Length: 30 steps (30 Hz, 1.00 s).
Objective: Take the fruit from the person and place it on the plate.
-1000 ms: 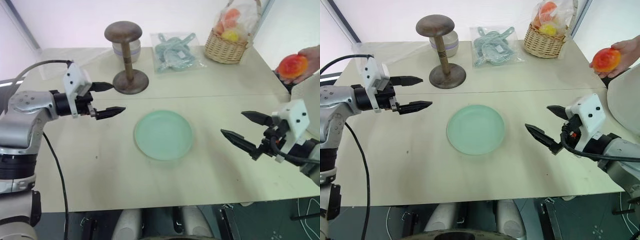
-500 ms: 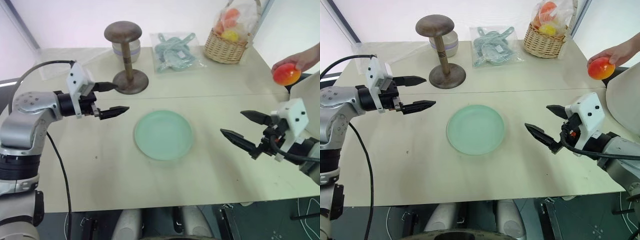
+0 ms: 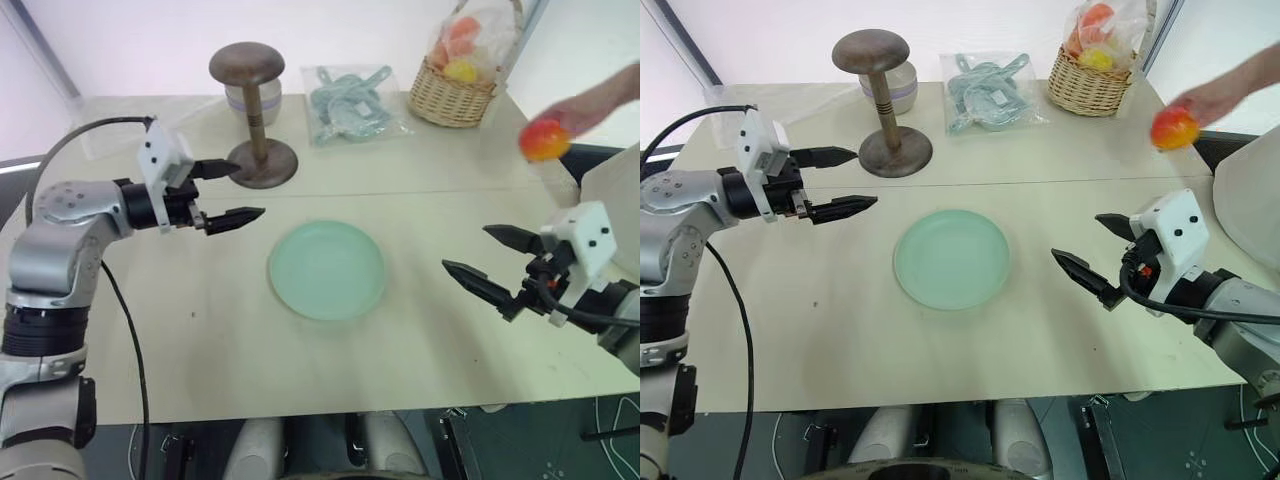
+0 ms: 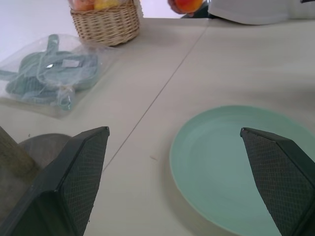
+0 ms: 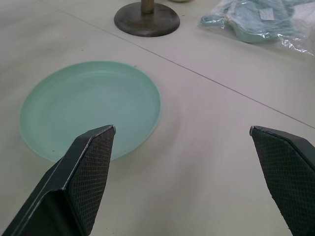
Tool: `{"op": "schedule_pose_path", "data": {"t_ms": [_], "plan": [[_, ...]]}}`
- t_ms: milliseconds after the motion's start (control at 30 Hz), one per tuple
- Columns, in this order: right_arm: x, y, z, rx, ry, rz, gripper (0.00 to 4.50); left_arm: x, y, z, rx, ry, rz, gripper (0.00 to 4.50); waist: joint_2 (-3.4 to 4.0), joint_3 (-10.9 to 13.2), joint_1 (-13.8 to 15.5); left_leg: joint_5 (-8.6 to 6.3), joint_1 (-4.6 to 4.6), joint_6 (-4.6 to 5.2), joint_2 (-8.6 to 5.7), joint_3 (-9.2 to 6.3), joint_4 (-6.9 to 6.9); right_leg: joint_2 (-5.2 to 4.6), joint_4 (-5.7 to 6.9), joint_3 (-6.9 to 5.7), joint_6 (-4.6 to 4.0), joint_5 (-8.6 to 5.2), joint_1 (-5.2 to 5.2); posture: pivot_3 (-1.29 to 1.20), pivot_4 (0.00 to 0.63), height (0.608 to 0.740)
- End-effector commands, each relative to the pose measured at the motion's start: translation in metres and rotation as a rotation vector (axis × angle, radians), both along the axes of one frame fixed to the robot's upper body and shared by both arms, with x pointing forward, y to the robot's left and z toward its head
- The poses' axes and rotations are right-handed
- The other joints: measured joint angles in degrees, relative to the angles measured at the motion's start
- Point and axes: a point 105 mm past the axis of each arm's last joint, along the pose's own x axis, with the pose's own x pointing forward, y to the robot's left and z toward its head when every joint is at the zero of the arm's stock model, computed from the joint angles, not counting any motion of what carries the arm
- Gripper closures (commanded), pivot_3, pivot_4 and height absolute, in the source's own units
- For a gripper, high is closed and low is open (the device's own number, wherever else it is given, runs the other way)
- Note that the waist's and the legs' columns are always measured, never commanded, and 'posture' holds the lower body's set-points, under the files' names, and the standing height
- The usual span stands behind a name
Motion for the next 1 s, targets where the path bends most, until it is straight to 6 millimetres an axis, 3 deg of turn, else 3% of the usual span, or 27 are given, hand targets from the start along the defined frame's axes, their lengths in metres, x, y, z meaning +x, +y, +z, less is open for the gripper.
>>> {"op": "schedule_pose_path", "data": {"t_ms": [33, 233, 400, 733, 867, 1000], "plan": [[0.001, -0.003, 0.017, 0.011, -0.100, -0.039, 0.00, 0.002, -0.003, 0.017, -0.036, -0.070, 0.015, 0.03, 0.00, 0.00, 0.02, 0.00, 0.00, 0.00, 0.00, 0.00, 0.00, 0.00, 0.00, 0.00, 0.00, 0.00, 0.00, 0.00, 0.150, 0.740], [0.006, 0.000, 0.021, 0.044, -0.138, -0.066, 0.00, 0.010, -0.011, 0.022, -0.084, -0.120, 0.064, 0.03, 0.00, 0.00, 0.02, 0.00, 0.00, 0.00, 0.00, 0.00, 0.00, 0.00, 0.01, 0.00, 0.01, 0.00, 0.00, 0.00, 0.150, 0.740], [0.021, 0.000, 0.035, 0.149, -0.214, -0.154, 0.00, 0.013, -0.016, 0.022, -0.098, -0.132, 0.077, 0.03, 0.00, 0.00, -0.19, 0.00, 0.01, -0.01, -0.01, 0.01, 0.01, 0.00, 0.02, 0.02, 0.01, 0.01, -0.01, 0.00, 0.150, 0.740], [0.033, 0.050, 0.045, 0.400, -0.186, -0.074, 0.00, 0.016, -0.010, 0.022, -0.084, -0.143, 0.093, 0.03, 0.02, 0.01, -0.10, 0.00, -0.05, -0.01, 0.00, 0.00, -0.01, -0.02, 0.04, 0.02, 0.00, 0.01, -0.09, 0.00, 0.150, 0.740], [0.033, 0.070, 0.044, 0.400, -0.162, -0.017, 0.00, 0.018, -0.006, 0.025, -0.090, -0.153, 0.101, 0.03, 0.02, 0.01, -0.11, 0.00, -0.06, 0.00, 0.00, 0.00, -0.01, -0.03, 0.05, 0.01, 0.00, 0.01, -0.12, 0.00, 0.150, 0.740], [0.043, 0.075, 0.045, 0.374, -0.160, -0.010, 0.00, 0.012, -0.008, 0.021, -0.081, -0.127, 0.057, 0.03, 0.02, 0.01, -0.16, 0.00, -0.09, 0.00, -0.01, 0.00, -0.01, -0.05, 0.04, 0.01, 0.00, 0.01, -0.14, 0.00, 0.150, 0.740]]}}
